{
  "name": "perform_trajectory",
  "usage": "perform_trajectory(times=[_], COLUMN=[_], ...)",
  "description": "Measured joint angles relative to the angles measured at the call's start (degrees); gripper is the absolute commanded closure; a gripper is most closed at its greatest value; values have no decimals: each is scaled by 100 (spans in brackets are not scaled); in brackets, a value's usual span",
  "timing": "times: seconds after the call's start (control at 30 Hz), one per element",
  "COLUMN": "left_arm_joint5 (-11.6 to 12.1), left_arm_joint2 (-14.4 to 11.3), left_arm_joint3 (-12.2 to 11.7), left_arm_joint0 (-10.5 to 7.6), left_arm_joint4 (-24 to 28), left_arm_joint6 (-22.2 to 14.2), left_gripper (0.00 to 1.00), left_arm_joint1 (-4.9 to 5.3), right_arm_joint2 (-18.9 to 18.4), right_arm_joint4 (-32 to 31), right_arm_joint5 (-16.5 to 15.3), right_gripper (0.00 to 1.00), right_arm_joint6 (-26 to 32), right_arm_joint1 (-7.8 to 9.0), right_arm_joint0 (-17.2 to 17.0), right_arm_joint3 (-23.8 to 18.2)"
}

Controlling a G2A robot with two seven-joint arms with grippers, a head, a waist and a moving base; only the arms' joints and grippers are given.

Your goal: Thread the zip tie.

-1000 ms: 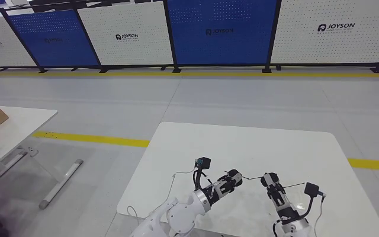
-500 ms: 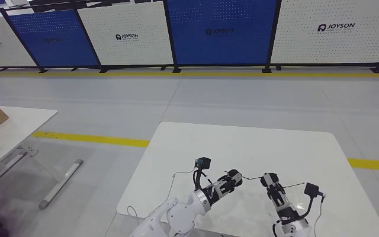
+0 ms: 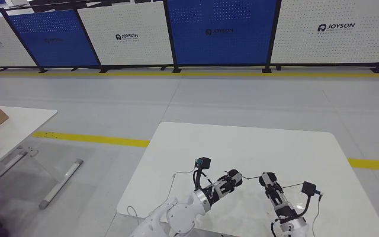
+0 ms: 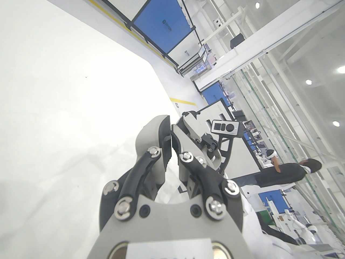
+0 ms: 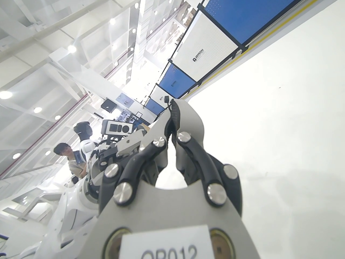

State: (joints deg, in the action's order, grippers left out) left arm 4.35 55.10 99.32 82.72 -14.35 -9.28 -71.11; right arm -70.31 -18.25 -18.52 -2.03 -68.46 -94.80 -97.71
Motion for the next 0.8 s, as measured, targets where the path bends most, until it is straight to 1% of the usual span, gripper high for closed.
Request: perform_trajectory(times=[0.23, 0.43, 0.67, 0.8], left_arm_joint5=[0, 0, 0, 0], left_arm_joint2=[0, 0, 0, 0], left_arm_joint3=[0, 0, 0, 0], left_arm_joint0=[0, 0, 0, 0], left_arm_joint4=[0, 0, 0, 0], left_arm_joint6=[0, 0, 0, 0], left_gripper=[100, 100, 100, 100], left_arm_joint1=[0, 0, 0, 0], right_arm_joint2=[-73, -99, -59, -72], right_arm_joint4=[36, 13, -15, -24], right_arm_joint5=[-98, -85, -24, -60], right_gripper=[100, 100, 100, 100], right_arm_joint6=[-53, -13, 5, -38], right_arm_joint1=[-13, -24, -53, -64], right_arm_joint0=[-58, -77, -13, -26], right_arm_joint3=[-36, -49, 23, 21])
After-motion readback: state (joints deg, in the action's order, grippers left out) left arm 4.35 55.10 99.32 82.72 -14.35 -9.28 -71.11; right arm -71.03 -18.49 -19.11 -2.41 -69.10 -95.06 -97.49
